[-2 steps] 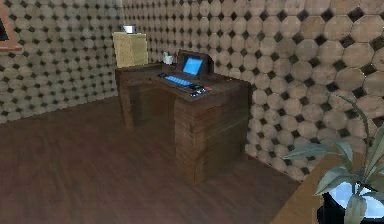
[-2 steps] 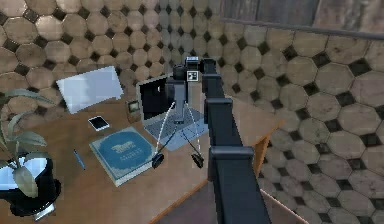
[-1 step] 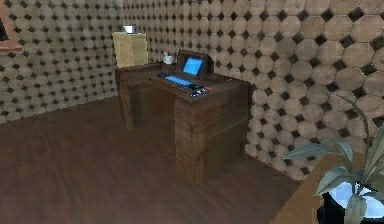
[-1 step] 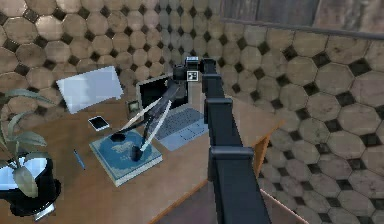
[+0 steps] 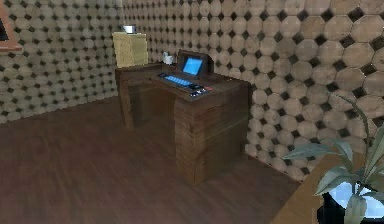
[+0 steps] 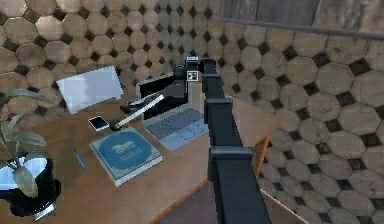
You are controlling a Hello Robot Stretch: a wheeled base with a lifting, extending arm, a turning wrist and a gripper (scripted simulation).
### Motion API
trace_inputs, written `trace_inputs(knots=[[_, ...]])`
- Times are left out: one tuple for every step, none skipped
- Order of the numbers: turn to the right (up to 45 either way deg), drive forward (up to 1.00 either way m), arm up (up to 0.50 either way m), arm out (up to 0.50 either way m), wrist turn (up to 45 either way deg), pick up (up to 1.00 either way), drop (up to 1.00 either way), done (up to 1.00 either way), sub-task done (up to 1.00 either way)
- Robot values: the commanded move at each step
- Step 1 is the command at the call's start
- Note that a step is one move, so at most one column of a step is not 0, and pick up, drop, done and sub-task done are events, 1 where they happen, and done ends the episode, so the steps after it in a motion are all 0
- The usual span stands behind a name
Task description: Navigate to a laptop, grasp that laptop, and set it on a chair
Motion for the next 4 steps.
trace_inputs(knots=[[0.0,0.00,0.00,0.00,45.0,0.00,0.00,0.00,0.00],[0.0,0.00,0.00,0.00,21.0,0.00,0.00,0.00,0.00],[0.0,0.00,-0.30,0.00,0.0,0.00,0.00,0.00,0.00],[0.0,0.00,0.00,0.00,0.0,1.00,0.00,0.00,0.00]])
